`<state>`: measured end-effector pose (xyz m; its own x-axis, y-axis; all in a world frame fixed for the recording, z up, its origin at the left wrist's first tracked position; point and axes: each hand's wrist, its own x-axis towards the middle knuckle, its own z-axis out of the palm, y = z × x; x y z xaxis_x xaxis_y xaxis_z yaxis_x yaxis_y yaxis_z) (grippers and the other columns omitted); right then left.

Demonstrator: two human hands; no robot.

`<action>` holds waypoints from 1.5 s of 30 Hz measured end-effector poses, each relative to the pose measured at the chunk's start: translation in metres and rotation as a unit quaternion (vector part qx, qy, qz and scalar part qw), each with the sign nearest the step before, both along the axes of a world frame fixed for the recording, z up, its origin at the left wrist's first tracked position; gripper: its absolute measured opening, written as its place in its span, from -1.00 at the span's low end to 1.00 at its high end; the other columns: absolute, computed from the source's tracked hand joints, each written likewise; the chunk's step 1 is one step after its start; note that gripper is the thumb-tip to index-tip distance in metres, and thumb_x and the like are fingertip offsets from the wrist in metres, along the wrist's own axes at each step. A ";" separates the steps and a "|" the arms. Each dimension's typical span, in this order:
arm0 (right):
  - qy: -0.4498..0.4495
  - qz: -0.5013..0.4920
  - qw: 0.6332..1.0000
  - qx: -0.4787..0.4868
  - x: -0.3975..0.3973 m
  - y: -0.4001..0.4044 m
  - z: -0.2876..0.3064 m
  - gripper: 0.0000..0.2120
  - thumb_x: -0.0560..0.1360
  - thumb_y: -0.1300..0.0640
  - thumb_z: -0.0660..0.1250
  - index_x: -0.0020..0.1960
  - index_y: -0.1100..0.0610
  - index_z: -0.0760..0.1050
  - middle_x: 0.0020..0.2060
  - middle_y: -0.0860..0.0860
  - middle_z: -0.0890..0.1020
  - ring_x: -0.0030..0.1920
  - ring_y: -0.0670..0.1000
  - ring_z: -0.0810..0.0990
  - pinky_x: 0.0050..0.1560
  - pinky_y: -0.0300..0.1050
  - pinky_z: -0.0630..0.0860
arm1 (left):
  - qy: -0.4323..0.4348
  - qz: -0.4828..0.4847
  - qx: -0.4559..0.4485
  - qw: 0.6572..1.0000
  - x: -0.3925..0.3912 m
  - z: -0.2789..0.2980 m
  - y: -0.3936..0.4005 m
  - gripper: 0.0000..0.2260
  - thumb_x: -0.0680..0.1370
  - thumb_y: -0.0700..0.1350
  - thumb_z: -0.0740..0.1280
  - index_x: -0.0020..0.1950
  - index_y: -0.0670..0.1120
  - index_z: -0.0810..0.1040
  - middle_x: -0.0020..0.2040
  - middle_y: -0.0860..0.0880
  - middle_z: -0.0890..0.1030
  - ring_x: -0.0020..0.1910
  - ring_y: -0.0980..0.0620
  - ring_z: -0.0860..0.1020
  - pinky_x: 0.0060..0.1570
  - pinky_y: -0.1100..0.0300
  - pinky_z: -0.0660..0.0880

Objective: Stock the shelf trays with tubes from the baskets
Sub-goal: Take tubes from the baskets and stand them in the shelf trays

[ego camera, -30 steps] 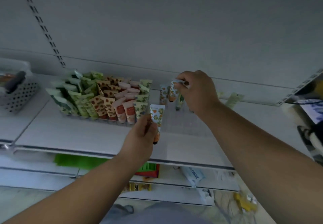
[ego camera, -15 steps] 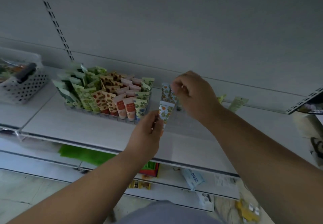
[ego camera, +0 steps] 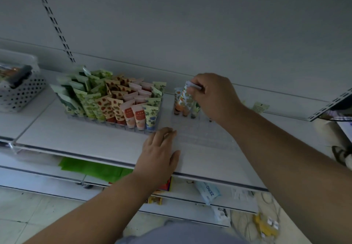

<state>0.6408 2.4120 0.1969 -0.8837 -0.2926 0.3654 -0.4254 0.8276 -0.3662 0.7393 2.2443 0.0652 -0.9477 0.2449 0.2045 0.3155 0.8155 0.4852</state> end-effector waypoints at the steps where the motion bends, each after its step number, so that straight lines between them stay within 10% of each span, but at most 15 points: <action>1: -0.002 0.004 1.000 0.017 -0.003 -0.004 -0.003 -0.81 0.52 0.05 0.35 -0.16 0.18 0.55 -0.30 0.04 0.55 -0.26 0.04 0.49 -0.26 -0.08 0.32 | -0.003 -0.001 -0.001 1.000 -0.001 0.000 0.000 -0.50 0.54 0.09 0.13 0.40 -0.14 0.38 0.32 -0.07 0.40 0.28 -0.11 0.39 0.28 -0.02 0.39; 8: -0.061 0.000 0.990 0.131 -0.009 -0.025 -0.031 -0.84 0.54 0.05 0.28 -0.09 0.15 0.50 -0.13 0.10 0.50 -0.07 0.18 0.52 -0.20 -0.07 0.28 | -0.015 -0.005 0.023 1.000 -0.003 0.000 0.000 -0.50 0.53 0.08 0.14 0.40 -0.15 0.37 0.32 -0.08 0.40 0.30 -0.10 0.38 0.32 0.03 0.36; 20: 0.033 0.065 0.997 0.038 0.050 -0.056 0.010 -0.72 0.49 0.04 0.38 0.12 0.18 0.52 0.01 0.08 0.53 0.00 0.10 0.54 -0.04 -0.14 0.38 | 0.013 0.040 0.088 0.995 0.013 0.028 -0.041 -0.68 0.55 -0.03 0.30 0.29 -0.08 0.46 0.15 -0.02 0.49 0.15 0.00 0.44 0.12 0.18 0.38; 31: -0.002 0.214 0.976 -0.035 0.079 -0.259 0.031 -0.67 0.51 -0.06 0.34 0.21 0.07 0.47 -0.02 -0.16 0.39 0.00 -0.17 0.41 -0.03 -0.30 0.29 | 0.049 0.261 0.089 0.960 0.056 0.059 -0.246 -0.71 0.53 -0.03 0.34 0.24 -0.02 0.48 0.04 0.14 0.43 0.03 0.15 0.43 0.07 0.22 0.39; 45: -0.084 0.122 0.989 -0.001 0.037 -0.478 0.023 -0.71 0.56 -0.08 0.27 0.23 0.03 0.44 -0.03 -0.11 0.41 -0.04 -0.09 0.43 -0.06 -0.18 0.33 | 0.052 0.238 0.116 0.963 0.028 0.096 -0.492 -0.75 0.54 -0.06 0.33 0.21 -0.01 0.50 0.03 0.12 0.48 0.02 0.14 0.46 0.05 0.17 0.44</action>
